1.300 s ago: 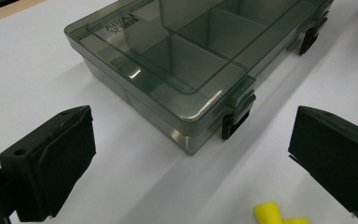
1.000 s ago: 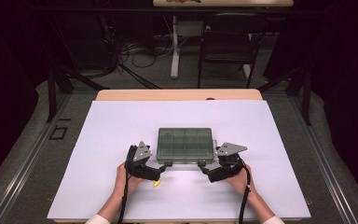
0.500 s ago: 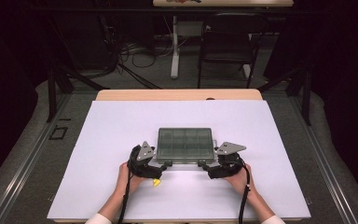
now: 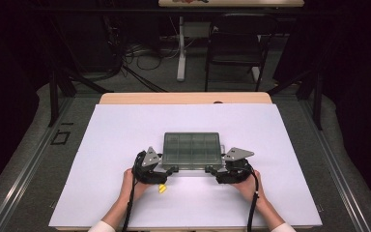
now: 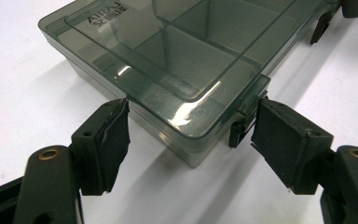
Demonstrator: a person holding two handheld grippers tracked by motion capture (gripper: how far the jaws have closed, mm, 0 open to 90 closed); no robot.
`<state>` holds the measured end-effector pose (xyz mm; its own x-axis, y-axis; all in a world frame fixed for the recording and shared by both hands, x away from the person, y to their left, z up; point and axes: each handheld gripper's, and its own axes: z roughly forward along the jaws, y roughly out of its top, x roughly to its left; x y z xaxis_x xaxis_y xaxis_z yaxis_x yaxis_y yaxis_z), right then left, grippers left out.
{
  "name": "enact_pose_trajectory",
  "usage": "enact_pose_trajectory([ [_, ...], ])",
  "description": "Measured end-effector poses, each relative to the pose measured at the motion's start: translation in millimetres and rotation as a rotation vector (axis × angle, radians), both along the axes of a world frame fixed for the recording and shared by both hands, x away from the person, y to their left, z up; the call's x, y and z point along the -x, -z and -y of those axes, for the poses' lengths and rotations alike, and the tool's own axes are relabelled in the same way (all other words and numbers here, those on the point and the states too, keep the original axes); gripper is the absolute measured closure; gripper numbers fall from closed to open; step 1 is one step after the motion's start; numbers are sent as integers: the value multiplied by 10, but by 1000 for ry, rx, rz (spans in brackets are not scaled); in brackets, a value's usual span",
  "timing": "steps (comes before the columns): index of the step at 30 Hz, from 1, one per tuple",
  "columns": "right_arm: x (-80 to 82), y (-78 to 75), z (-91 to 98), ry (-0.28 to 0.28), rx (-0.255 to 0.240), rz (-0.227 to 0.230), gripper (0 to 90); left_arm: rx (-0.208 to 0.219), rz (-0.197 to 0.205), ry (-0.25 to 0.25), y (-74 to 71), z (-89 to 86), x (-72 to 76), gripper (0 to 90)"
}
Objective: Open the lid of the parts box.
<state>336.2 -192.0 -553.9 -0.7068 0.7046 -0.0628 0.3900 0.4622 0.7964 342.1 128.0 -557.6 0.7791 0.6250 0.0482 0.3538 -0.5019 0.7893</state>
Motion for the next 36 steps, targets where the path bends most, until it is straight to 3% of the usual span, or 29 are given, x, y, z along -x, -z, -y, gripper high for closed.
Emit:
enact_pose_trajectory([
  [20,5,12,6,0,1,-7,265,-10,9,1,12,-2,7,261],
  [22,1,14,8,-1,-9,-8,266,7,4,-1,18,-9,5,273],
  [36,5,6,17,5,-20,-7,274,18,1,-1,11,-27,9,296],
])
